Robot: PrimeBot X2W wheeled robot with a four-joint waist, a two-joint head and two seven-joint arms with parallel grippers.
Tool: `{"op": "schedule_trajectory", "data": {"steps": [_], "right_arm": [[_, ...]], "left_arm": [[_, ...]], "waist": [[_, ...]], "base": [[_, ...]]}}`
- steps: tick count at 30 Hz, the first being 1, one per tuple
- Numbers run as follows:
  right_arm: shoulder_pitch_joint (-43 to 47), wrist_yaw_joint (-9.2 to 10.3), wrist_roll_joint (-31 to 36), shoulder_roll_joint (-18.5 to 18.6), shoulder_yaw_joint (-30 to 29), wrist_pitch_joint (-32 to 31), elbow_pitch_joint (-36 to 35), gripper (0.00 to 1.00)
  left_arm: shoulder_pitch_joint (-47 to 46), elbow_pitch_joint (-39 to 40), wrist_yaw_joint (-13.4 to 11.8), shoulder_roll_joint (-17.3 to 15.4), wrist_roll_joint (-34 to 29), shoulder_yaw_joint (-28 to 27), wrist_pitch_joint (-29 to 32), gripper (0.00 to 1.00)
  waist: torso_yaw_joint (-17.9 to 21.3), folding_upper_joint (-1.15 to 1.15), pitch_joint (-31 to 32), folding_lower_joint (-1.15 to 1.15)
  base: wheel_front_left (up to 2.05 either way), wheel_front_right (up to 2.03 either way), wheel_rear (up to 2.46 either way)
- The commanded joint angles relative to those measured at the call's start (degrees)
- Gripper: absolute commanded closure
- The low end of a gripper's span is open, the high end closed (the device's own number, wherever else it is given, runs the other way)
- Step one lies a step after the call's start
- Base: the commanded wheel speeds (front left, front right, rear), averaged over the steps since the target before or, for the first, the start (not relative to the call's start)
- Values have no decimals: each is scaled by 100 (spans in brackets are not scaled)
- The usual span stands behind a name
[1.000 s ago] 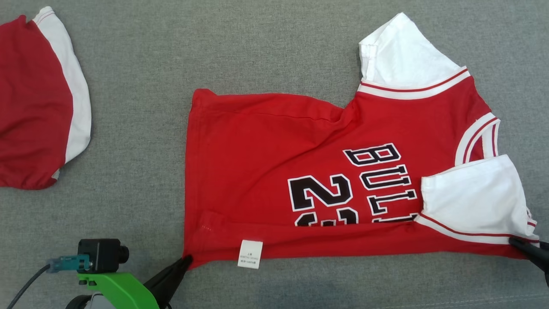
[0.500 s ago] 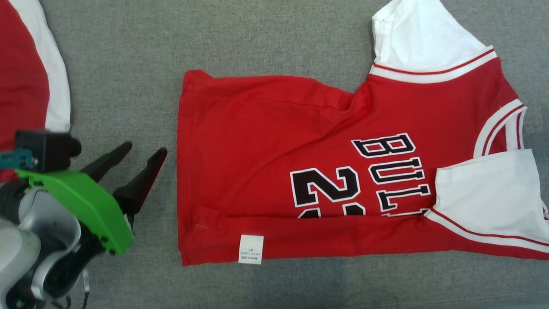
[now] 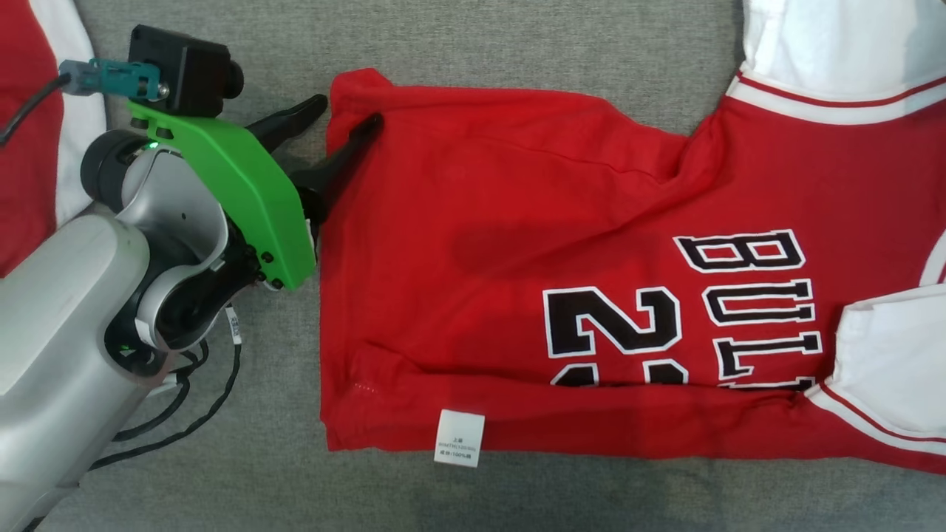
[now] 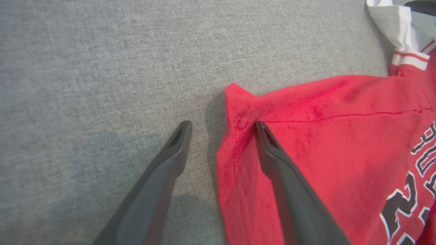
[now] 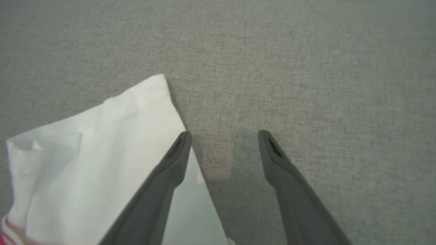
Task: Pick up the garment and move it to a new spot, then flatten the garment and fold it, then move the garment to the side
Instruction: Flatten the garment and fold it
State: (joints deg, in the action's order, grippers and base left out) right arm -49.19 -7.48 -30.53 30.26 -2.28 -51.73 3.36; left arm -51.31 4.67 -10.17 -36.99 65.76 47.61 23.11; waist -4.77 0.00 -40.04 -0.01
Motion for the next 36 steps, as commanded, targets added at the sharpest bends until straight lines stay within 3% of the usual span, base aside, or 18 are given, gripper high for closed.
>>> {"op": "schedule_trajectory", "data": {"steps": [1,2,3,10,28,35,36], "right_arm": [[-101,-2,7,-13,89,21,86,0],[-157,-2,-19,-17,134,4,161,0],[-205,-2,-47,-19,194,-6,213,0],[-387,-2,-161,42,517,-130,476,0],[-719,-2,-140,129,748,-317,674,0],[-649,-2,-54,-65,797,-419,793,0],[-654,-2,-37,-94,845,-386,777,23]], "left_arm": [[-12,-115,52,78,22,97,61,75],[-29,-119,96,146,51,101,38,97],[-41,-117,126,193,93,90,19,100],[-116,-9,232,270,124,94,41,100],[-13,-16,80,237,153,-13,-59,100],[-154,-68,137,324,119,5,-79,100],[-174,-81,143,332,118,5,-80,100]], "waist": [[-168,0,-63,1],[-201,0,-54,1],[-227,0,-46,1],[-386,0,26,1],[-507,0,168,1],[-593,0,98,1],[-595,0,97,1]], "base": [[0,0,0],[0,0,0],[0,0,0],[0,0,0],[0,0,0],[0,0,0],[0,0,0]]}}
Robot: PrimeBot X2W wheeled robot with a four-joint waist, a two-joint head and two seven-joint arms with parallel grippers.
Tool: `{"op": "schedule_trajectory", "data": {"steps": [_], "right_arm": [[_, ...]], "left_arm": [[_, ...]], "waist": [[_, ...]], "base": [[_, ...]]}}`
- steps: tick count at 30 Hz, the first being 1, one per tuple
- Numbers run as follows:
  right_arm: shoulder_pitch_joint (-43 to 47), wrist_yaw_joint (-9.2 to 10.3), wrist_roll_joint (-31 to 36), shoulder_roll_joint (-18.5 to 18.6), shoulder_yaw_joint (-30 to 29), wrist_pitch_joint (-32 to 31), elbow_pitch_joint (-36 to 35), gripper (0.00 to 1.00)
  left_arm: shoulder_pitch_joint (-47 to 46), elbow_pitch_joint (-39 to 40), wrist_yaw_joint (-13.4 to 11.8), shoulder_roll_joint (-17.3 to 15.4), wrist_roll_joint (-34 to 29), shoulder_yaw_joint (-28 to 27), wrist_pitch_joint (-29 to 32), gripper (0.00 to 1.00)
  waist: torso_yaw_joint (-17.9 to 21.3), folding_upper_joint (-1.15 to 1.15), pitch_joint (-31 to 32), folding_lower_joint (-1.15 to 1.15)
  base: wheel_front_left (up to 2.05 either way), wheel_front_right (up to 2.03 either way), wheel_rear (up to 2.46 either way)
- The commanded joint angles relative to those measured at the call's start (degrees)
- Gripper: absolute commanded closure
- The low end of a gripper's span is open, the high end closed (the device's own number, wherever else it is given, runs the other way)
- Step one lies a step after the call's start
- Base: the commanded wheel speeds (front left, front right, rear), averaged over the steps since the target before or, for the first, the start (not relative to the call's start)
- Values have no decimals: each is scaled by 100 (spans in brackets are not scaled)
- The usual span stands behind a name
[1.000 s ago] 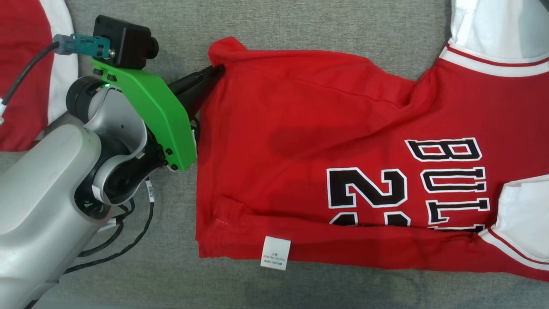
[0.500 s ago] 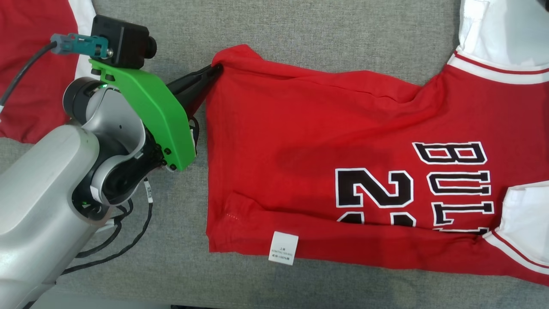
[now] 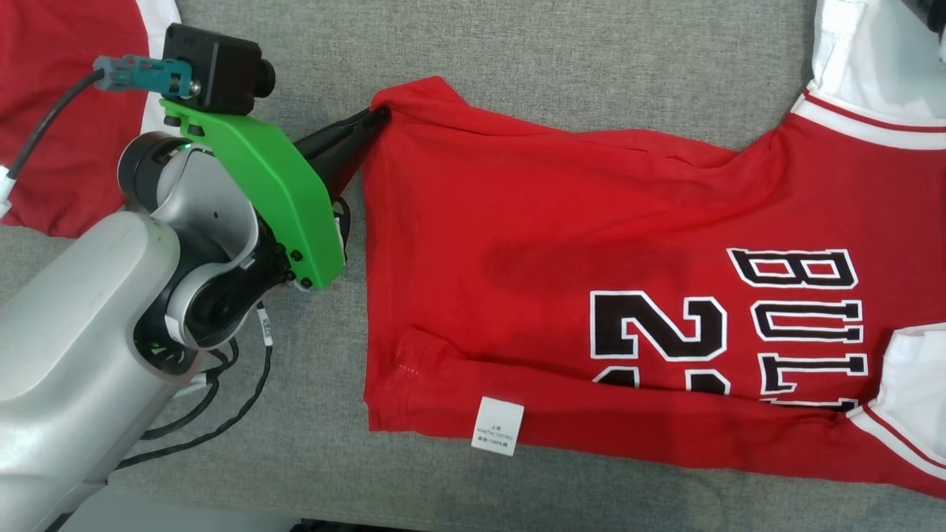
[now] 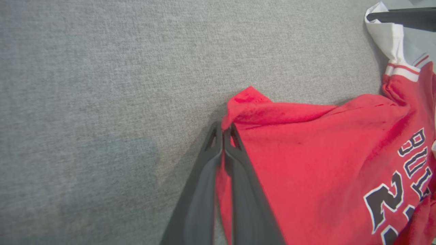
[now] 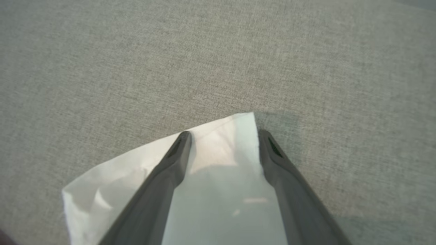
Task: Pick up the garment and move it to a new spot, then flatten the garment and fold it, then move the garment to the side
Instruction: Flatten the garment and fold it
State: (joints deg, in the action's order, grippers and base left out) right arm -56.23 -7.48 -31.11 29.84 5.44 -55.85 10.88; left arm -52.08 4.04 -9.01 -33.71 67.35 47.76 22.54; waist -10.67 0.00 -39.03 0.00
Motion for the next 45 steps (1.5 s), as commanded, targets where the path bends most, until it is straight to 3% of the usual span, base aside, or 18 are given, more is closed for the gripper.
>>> {"op": "schedule_trajectory", "data": {"steps": [1,12,19,25,32,38,45], "right_arm": [[41,-3,15,-63,134,49,-7,100],[64,-2,-481,91,-276,705,-64,100],[314,-2,-640,284,-458,1091,-248,100],[177,-2,-501,353,-375,1616,-185,100],[231,-2,-749,305,-42,1863,-229,100],[1025,-2,-1205,580,53,2208,-879,100],[2873,-2,-1705,714,-510,2653,-2048,100]], "left_arm": [[-121,-31,30,15,-45,-18,-30,100],[-51,-146,-25,-16,15,-170,-201,100],[144,-68,-135,-215,152,-332,-247,100],[64,-325,-229,-238,185,-457,-299,100],[29,-533,-162,-201,195,-489,-356,100],[685,1,-237,-458,145,-516,-728,100],[1895,991,-627,-741,162,-578,-1412,100]], "waist": [[-2,0,-9,0],[261,0,220,0],[427,0,417,0],[503,0,428,0],[621,0,466,0],[736,0,659,0],[825,0,997,0]], "base": [[0,0,0],[0,0,0],[0,0,0],[0,0,0],[0,0,0],[0,0,0],[0,0,0]]}}
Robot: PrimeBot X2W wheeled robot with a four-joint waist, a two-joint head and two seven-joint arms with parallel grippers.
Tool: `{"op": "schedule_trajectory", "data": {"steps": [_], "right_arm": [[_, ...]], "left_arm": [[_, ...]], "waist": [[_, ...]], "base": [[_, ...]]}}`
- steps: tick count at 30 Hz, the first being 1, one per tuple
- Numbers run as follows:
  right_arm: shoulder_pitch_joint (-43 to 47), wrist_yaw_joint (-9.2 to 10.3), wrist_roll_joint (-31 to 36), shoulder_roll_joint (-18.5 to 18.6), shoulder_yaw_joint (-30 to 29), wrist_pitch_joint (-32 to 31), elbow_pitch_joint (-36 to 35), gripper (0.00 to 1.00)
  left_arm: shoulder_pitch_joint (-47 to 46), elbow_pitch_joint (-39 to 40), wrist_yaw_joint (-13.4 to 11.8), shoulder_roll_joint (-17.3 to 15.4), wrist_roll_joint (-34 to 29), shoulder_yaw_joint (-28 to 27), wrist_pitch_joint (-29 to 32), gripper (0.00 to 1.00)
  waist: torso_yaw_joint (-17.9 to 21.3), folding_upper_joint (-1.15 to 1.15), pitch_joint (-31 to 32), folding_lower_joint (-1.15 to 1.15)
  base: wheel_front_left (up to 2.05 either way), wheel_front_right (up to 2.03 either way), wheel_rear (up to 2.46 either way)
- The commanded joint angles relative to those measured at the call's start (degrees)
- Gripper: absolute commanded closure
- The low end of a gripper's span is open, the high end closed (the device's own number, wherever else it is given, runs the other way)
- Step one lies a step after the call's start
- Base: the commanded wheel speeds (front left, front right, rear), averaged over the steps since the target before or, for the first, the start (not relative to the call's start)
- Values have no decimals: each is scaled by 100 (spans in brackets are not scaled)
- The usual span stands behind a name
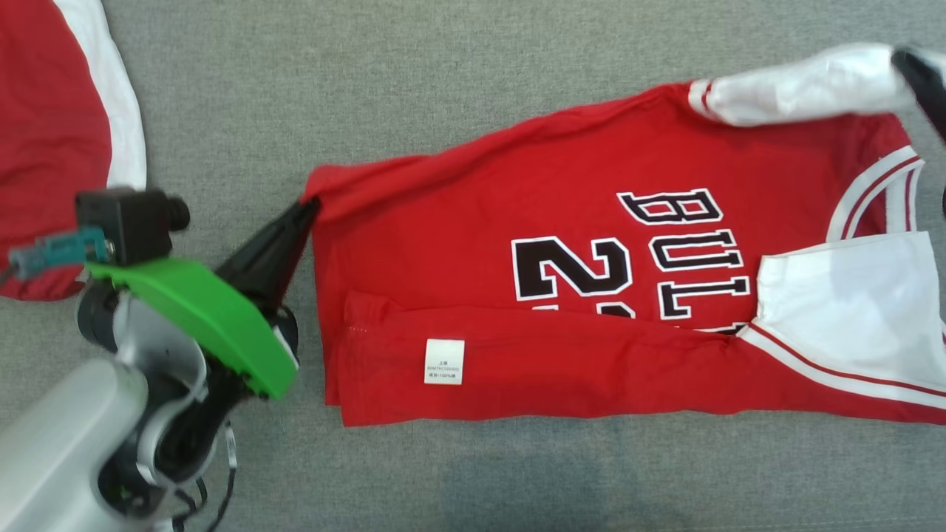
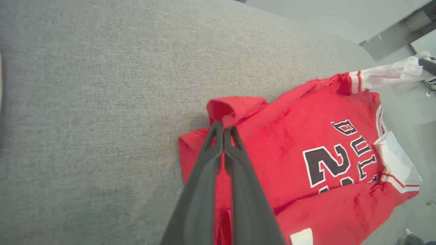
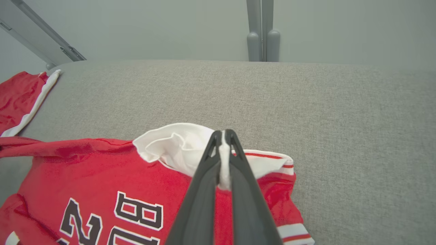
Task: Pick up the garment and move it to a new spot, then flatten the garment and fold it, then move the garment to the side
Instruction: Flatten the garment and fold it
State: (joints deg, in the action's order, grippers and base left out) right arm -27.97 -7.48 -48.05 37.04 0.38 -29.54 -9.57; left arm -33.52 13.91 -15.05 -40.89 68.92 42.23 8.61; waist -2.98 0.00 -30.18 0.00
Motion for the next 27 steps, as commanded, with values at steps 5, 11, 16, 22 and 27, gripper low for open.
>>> {"op": "schedule_trajectory", "data": {"steps": [5,11,16,22,27], "right_arm": [[1396,-2,-119,-240,-513,172,-770,100],[2464,-3,-65,-654,-837,241,-1139,100],[2835,-3,-11,-902,-827,281,-1239,100],[3078,-2,38,-1062,-932,181,-1277,100],[3196,-2,138,-1062,-916,58,-1020,100]], "left_arm": [[834,446,-259,-144,170,-82,-419,100],[1527,583,-284,-179,389,-132,-753,100],[1787,406,-191,-101,508,-154,-906,100],[1924,281,-115,-76,638,-188,-964,100],[2038,203,-92,-87,695,-153,-970,100]], "waist": [[170,0,311,0],[308,0,498,0],[324,0,631,0],[341,0,776,0],[333,0,849,0]], "base": [[0,0,0],[0,0,0],[0,0,0],[0,0,0],[0,0,0]]}}
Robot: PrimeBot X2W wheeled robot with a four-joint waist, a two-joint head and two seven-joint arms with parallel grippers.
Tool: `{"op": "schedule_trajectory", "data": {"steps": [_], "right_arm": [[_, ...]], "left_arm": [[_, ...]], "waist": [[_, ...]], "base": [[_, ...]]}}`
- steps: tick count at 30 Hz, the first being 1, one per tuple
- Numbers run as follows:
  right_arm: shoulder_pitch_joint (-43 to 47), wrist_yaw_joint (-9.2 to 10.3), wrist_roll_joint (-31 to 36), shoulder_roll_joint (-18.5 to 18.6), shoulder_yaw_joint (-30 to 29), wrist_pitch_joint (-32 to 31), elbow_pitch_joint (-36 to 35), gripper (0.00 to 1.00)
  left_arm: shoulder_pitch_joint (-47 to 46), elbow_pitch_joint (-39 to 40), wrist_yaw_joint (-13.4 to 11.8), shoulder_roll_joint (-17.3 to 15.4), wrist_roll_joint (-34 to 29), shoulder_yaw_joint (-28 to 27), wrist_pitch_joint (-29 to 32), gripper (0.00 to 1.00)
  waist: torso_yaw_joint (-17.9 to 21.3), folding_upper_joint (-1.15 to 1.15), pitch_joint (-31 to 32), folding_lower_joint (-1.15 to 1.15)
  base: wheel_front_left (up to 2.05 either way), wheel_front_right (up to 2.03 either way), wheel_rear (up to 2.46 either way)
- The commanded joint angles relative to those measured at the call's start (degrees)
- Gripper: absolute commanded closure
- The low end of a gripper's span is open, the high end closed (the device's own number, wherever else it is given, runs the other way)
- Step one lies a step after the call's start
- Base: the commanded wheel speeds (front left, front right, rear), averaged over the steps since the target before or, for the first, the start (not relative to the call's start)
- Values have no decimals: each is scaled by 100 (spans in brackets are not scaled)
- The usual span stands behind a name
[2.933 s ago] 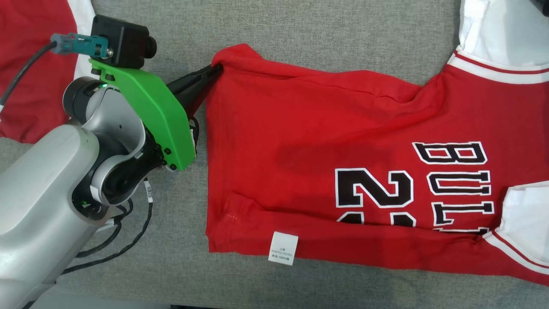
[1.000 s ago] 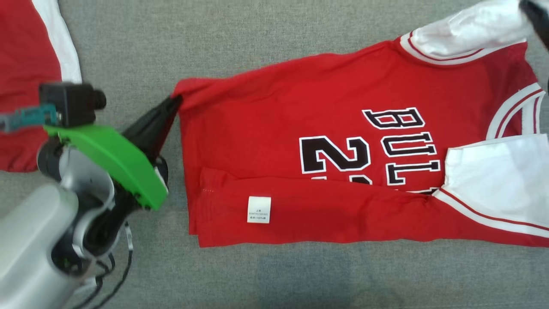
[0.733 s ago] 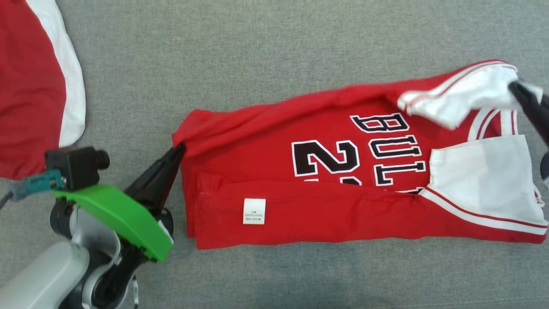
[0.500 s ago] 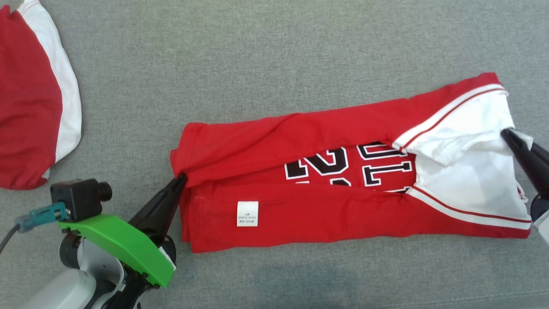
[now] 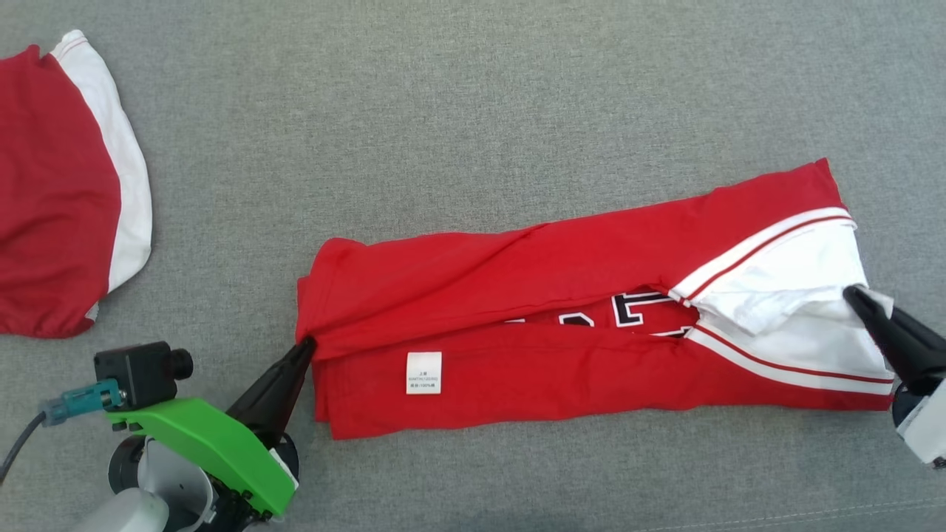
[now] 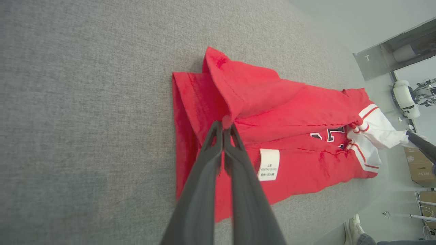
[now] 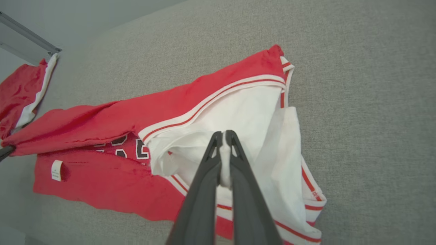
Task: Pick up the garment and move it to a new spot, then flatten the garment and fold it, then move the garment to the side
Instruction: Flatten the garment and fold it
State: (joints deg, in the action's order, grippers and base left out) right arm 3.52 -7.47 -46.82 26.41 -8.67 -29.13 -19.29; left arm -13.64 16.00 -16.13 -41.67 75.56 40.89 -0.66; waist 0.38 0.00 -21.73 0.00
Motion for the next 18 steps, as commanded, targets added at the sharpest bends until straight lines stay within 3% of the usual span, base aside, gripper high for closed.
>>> {"op": "schedule_trajectory", "data": {"steps": [1,3,4,5,6,7,9,12,18], "right_arm": [[61,-4,81,8,14,-20,27,100],[57,-3,182,35,118,-133,234,96],[52,-3,242,32,180,-205,323,55],[58,-4,275,24,259,-298,379,0],[76,-3,248,-9,318,-406,426,0],[89,-3,205,-21,336,-500,435,0],[75,-3,146,11,254,-682,368,0],[-60,-3,71,-67,-139,-847,275,0],[-579,-3,324,-219,-791,-1363,522,0]], "left_arm": [[65,-27,33,1,45,-2,-40,100],[95,-78,62,67,60,35,-36,100],[105,-112,70,86,41,109,22,89],[92,-152,82,77,-36,168,57,62],[52,-192,100,72,-130,227,67,13],[40,-231,101,115,-166,309,102,0],[42,-228,147,173,-272,448,153,0],[11,-272,-26,114,-529,515,45,0],[49,-212,-712,13,-1245,355,-626,0]], "waist": [[-4,0,17,0],[-9,0,43,0],[-22,0,69,0],[-38,0,87,0],[-59,0,107,0],[-86,0,127,0],[-113,0,149,0],[-154,0,178,0],[-258,0,116,0]], "base": [[0,0,0],[0,0,0],[0,0,0],[0,0,0],[0,0,0],[0,0,0],[0,0,0],[0,0,0],[0,0,0]]}}
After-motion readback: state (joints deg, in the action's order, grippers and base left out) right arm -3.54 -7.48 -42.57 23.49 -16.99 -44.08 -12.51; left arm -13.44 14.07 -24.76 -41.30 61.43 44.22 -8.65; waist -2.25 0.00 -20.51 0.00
